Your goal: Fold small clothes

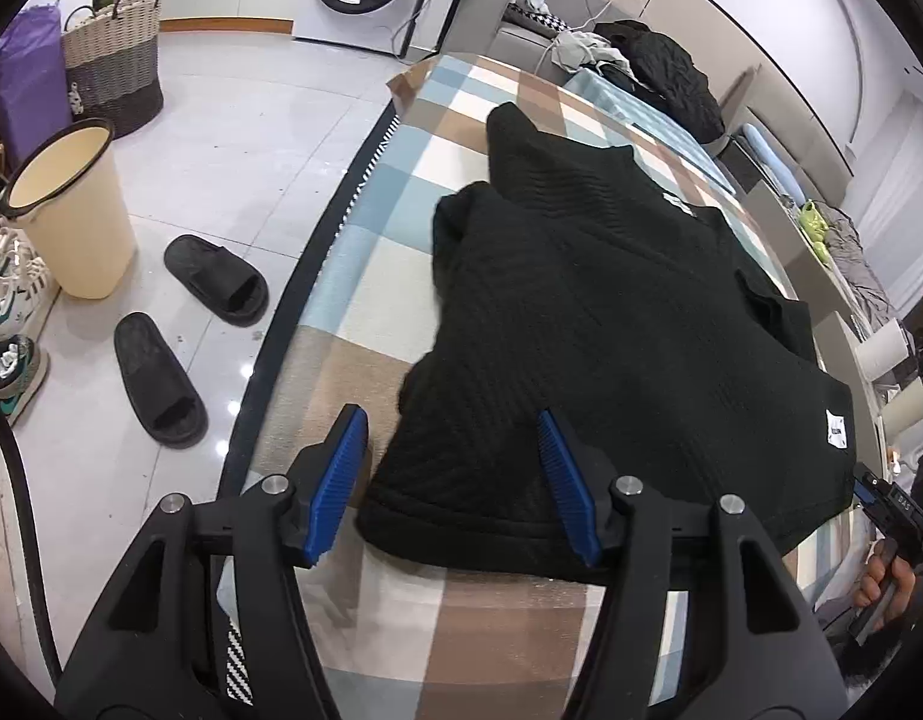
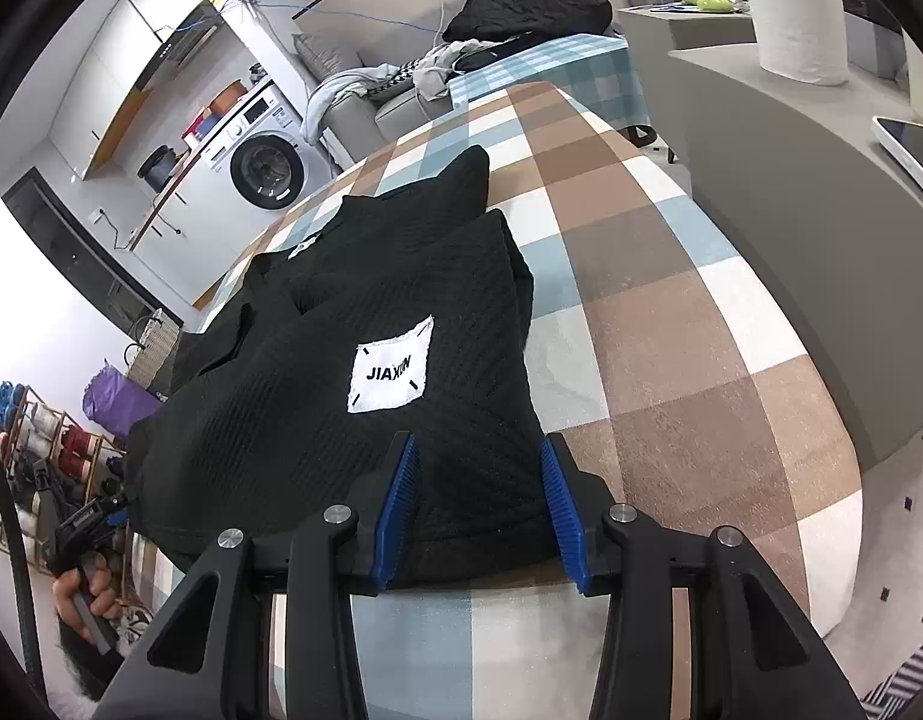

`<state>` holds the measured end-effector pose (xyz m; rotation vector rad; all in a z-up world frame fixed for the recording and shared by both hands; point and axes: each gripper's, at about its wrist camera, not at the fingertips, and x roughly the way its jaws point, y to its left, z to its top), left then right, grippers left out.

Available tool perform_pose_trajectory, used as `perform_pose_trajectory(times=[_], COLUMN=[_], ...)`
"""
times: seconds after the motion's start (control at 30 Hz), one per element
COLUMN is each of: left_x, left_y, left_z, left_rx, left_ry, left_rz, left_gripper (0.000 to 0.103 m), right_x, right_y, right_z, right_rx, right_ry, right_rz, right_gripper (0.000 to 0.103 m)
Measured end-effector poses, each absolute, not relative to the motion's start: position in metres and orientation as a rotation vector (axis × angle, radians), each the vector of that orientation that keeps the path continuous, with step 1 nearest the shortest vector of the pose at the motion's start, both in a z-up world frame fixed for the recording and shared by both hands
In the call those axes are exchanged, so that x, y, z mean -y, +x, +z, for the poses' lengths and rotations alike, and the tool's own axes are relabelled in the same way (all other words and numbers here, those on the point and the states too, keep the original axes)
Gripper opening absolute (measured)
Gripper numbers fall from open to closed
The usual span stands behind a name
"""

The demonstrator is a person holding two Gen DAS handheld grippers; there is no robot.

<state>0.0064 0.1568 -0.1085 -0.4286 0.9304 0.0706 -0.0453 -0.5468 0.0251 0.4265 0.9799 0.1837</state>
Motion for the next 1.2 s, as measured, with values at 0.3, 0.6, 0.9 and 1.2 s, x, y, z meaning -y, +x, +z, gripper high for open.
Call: perform_pose_trajectory(times=[0.3,0.6,0.9,1.2], left_x=[-0.15,-0.152,-0.148,-0.158], left_y=[0.005,0.009,0.003,0.023], left_z=[-0.102,-0.105,-0.085,-0.043], left_rx=[-0.91,-0.937,-0.863,-0.739], left_ry=[-0.414,-0.401,-0.365,-0.395], left_rz=[0.066,0.066,0.041,0.028], left_gripper=[0.028,0.036,0.004,0.003], right_x=[0.546,0.54,0.534,0.535], right_y=[-0.044,-0.038,-0.053,-0.023], right_z=[0.02,0.015,0.044,0.086], right_rx=[-0.998,-1.027,-0.941,-0.792], right_ry=[0.413,0.352,0.266,0.366], right_rz=[0.181,0.202,0.222,0.209], right_gripper=[0.056,0.037,0.006,0.005])
